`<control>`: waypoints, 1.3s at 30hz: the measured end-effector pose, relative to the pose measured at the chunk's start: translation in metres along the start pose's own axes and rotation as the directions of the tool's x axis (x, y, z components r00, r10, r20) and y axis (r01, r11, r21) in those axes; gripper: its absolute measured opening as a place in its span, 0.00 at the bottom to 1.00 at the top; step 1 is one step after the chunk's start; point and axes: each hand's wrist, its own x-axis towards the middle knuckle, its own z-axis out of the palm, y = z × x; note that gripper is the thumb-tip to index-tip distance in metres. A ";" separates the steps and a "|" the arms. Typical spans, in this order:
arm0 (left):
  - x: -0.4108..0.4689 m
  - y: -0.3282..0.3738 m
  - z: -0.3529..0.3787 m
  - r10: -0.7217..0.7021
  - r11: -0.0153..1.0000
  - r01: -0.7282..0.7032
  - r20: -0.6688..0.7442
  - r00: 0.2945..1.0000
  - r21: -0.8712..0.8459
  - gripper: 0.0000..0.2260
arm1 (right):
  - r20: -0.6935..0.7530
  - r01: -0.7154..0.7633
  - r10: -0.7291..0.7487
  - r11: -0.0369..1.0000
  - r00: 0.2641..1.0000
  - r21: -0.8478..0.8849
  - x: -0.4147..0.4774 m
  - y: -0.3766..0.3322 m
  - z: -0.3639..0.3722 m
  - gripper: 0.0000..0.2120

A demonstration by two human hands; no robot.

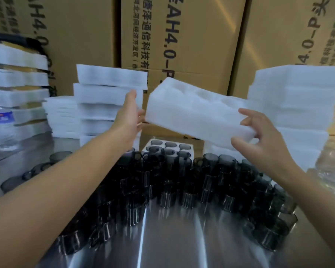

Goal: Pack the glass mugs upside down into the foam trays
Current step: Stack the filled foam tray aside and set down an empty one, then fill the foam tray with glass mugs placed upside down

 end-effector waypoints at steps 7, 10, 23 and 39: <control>-0.055 -0.011 -0.012 -0.007 0.994 -0.017 0.222 0.975 0.105 0.11 | 0.192 0.046 -0.049 0.999 0.980 0.021 -0.080 -0.011 -0.032 0.14; -0.076 -0.025 -0.019 0.006 0.981 -0.054 0.249 0.969 0.186 0.23 | 0.270 0.109 -0.102 0.994 0.957 -0.010 -0.112 -0.018 -0.049 0.11; -0.123 -0.139 -0.029 -0.035 0.320 -0.487 0.524 0.851 0.812 0.21 | 0.488 0.047 -0.024 0.998 0.872 -0.035 -0.223 0.010 -0.028 0.11; -0.102 -0.150 -0.020 -0.195 0.275 -0.712 0.762 0.617 0.647 0.14 | 0.107 -0.305 0.331 0.930 0.937 -0.207 -0.188 0.059 -0.021 0.06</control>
